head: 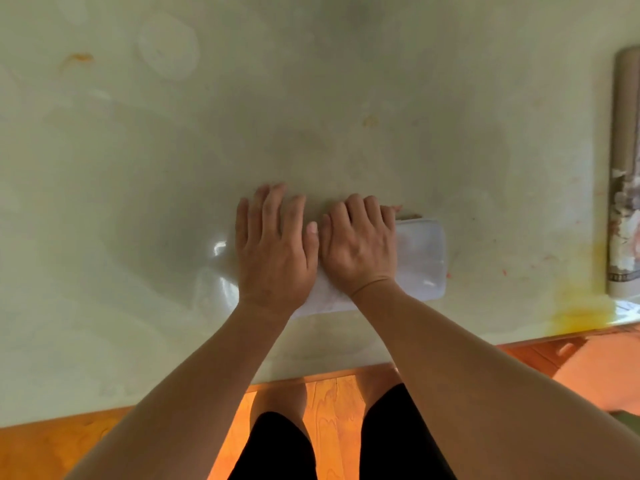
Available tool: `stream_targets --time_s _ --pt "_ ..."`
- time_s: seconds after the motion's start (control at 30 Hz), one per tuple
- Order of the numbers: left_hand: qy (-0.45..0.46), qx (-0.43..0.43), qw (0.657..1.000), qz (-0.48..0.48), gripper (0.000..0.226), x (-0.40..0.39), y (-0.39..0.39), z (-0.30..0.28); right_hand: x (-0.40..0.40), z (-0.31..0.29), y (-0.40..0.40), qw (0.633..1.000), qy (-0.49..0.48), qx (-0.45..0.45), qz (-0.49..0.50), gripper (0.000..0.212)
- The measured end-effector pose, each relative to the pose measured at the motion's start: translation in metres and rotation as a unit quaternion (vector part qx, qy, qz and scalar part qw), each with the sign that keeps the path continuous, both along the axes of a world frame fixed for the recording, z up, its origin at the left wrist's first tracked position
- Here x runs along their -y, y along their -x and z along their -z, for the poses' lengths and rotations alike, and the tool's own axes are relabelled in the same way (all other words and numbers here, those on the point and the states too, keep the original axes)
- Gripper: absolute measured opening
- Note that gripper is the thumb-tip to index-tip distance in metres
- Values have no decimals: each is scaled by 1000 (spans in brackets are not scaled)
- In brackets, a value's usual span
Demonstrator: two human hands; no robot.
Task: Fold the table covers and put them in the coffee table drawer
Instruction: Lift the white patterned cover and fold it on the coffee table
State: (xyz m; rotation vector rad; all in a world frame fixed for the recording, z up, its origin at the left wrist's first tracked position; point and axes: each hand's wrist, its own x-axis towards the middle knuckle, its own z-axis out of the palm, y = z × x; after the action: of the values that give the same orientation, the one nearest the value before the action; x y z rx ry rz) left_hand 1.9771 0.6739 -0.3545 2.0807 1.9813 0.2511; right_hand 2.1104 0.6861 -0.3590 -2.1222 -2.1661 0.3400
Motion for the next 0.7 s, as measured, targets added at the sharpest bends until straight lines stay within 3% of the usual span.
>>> stream_targets --time_s 0.1,0.47,0.6,0.7 --pt "-3 -53 998 22 33 3 5 10 3 3 -1 1000 -7 10 -18 22" --pt "-4 -73 997 26 23 4 6 19 -7 -28 19 999 -33 10 -42 12" --pt "-25 -25 999 -2 29 0 2 20 -11 -1 15 1000 -28 6 1 19" --pt "-19 73 996 -37 37 4 7 15 -11 3 15 999 -36 11 -14 20"
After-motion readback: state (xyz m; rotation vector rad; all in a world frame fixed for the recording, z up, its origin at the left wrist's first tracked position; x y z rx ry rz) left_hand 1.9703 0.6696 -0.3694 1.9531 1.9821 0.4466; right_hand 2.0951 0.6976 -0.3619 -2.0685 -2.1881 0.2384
